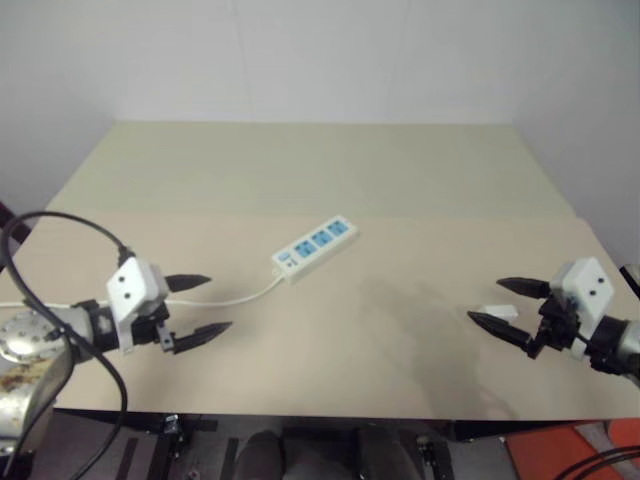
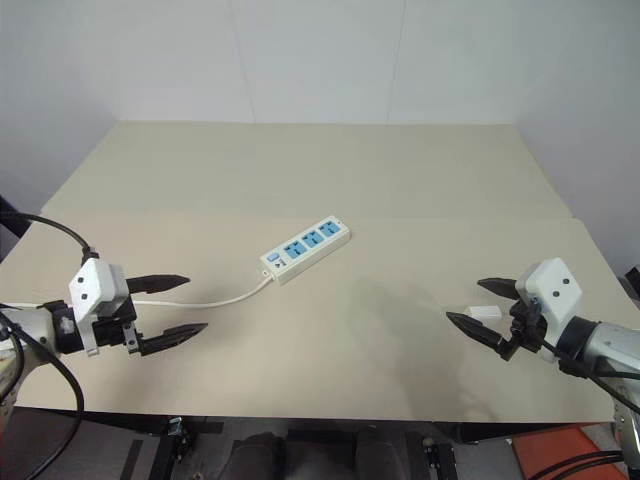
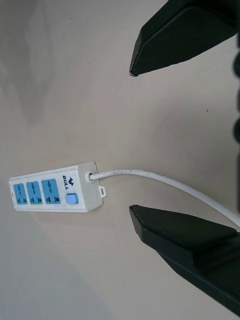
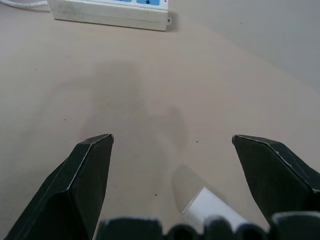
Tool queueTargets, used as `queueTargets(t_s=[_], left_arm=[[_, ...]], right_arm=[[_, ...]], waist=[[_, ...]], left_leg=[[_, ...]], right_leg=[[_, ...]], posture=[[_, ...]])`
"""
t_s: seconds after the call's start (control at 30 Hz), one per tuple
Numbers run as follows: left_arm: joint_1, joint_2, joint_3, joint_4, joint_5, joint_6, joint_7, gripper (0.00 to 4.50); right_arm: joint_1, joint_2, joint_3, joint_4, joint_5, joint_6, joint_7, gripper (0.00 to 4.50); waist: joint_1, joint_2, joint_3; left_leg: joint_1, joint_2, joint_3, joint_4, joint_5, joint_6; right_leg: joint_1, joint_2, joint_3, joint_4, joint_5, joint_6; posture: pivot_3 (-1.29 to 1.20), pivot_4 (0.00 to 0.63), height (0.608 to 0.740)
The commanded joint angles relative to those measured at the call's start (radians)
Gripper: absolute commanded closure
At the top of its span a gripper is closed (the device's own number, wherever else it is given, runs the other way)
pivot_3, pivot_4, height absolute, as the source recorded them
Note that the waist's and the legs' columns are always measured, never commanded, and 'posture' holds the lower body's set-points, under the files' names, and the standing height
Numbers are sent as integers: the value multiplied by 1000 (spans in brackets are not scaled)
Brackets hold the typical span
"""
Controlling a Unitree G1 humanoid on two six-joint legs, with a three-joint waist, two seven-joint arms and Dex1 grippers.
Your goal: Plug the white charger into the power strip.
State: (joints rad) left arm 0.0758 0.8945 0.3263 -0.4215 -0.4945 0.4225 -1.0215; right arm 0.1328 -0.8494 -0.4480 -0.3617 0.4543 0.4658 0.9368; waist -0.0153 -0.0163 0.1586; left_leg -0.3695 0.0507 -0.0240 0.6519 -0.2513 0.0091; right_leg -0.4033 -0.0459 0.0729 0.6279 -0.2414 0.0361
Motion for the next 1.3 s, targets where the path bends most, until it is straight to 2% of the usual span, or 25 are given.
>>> queueTargets(t_s=[0.03,1.03,1.17,1.3], left_arm=[[-22,-3,-4,-12,-5,-7,12,0],[-83,-34,-47,24,-3,-13,40,0],[-126,-56,-75,47,9,-8,70,0],[-257,-121,-186,142,94,-28,141,0]], right_arm=[[-3,-9,-27,-25,14,-16,-1,23],[-4,-11,-41,-24,13,-27,0,23],[-5,-9,-43,-29,15,-27,-3,23],[-22,-7,-34,-37,21,-23,-10,23]], waist=[[0,0,0],[0,0,0],[1,0,0],[4,0,0]], left_leg=[[0,0,0,0,0,0],[0,0,0,0,0,0],[0,0,0,0,0,0],[0,-1,0,0,0,0]], right_leg=[[0,0,0,0,0,0],[0,0,0,0,0,0],[0,0,0,0,0,0],[1,0,0,0,1,0]], posture=[[0,150,740],[0,150,740],[0,150,740],[0,150,740]])
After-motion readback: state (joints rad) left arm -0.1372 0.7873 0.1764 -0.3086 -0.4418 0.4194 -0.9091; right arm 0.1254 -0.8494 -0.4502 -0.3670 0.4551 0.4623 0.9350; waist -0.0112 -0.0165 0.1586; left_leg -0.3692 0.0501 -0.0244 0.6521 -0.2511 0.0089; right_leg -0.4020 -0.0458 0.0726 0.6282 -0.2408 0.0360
